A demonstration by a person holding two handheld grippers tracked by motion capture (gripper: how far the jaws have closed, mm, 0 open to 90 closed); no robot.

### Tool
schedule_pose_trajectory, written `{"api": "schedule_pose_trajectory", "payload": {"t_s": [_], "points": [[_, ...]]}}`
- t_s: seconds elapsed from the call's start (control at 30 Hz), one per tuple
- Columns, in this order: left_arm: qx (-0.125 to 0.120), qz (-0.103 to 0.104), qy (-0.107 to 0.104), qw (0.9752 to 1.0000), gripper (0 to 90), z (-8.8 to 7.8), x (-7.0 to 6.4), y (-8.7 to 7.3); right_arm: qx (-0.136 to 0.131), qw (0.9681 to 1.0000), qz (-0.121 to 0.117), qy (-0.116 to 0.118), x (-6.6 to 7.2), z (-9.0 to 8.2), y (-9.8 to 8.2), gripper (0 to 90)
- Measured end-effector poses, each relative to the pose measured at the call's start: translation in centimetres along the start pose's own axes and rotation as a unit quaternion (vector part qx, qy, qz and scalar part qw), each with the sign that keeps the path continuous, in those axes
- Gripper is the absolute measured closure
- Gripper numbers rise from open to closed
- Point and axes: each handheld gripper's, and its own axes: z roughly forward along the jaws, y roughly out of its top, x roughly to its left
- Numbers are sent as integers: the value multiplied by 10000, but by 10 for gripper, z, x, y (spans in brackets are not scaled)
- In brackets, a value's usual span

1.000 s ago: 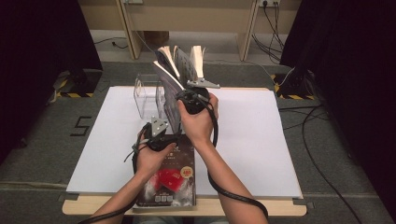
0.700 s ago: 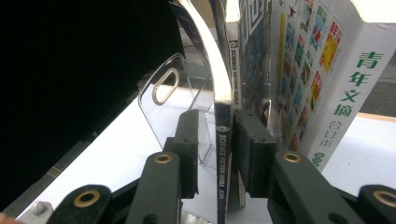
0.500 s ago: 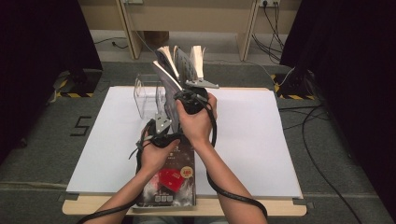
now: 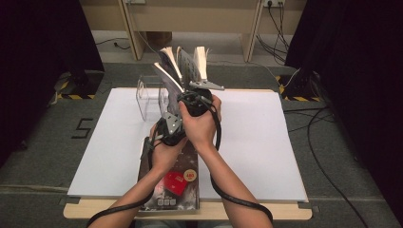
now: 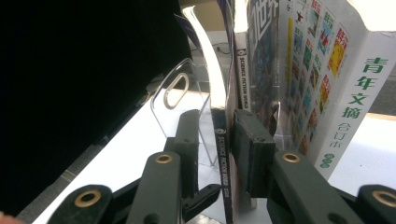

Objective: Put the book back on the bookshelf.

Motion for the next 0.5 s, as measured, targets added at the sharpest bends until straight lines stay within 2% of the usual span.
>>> {"api": "schedule_pose_trajectory", "payload": {"t_s": [0.2,0.37,0.5], "points": [[10,52,172,9998,566,4,0,1,-54,10000,40,40,0,-5,2,733],[-1,29,212,9998,674,5,4,0,-88,9999,15,74,0,-9,2,713],[35,-37,214,9998,695,4,4,0,-241,9994,12,233,2,-19,2,673]]}}
